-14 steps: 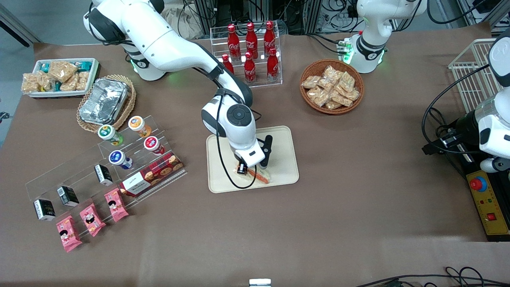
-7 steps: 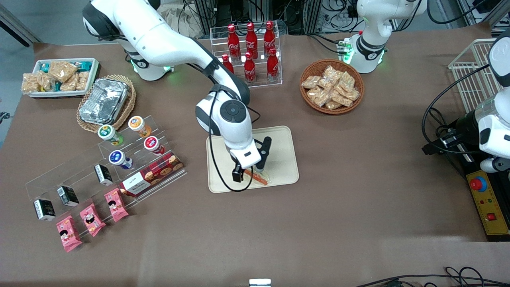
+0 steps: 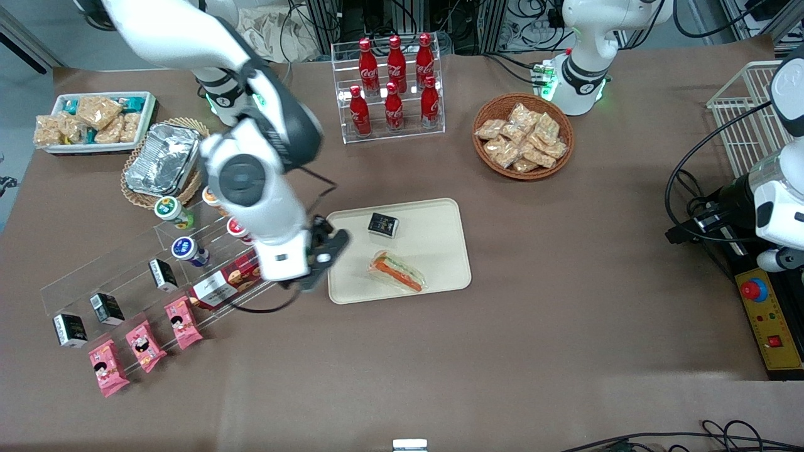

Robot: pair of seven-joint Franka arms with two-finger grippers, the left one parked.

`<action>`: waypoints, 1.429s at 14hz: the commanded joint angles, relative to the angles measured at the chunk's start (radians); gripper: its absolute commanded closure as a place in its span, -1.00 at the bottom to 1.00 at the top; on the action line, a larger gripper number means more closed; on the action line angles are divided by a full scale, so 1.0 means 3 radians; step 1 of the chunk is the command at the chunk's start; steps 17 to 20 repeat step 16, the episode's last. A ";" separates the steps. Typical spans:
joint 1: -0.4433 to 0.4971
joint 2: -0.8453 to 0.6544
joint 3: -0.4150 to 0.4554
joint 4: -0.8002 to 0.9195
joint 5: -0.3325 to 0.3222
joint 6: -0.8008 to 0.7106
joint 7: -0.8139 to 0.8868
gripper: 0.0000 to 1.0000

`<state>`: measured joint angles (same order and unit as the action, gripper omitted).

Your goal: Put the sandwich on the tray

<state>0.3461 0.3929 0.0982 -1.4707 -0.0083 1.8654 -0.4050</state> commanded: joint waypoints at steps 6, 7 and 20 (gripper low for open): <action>-0.1004 -0.0593 0.0020 -0.0052 0.0381 -0.0797 0.0021 -0.96; -0.1101 -0.0670 0.0015 -0.0052 0.0375 -0.0869 0.0031 -0.96; -0.1189 -0.0783 -0.0460 0.0014 0.0196 -0.0961 0.0348 -0.96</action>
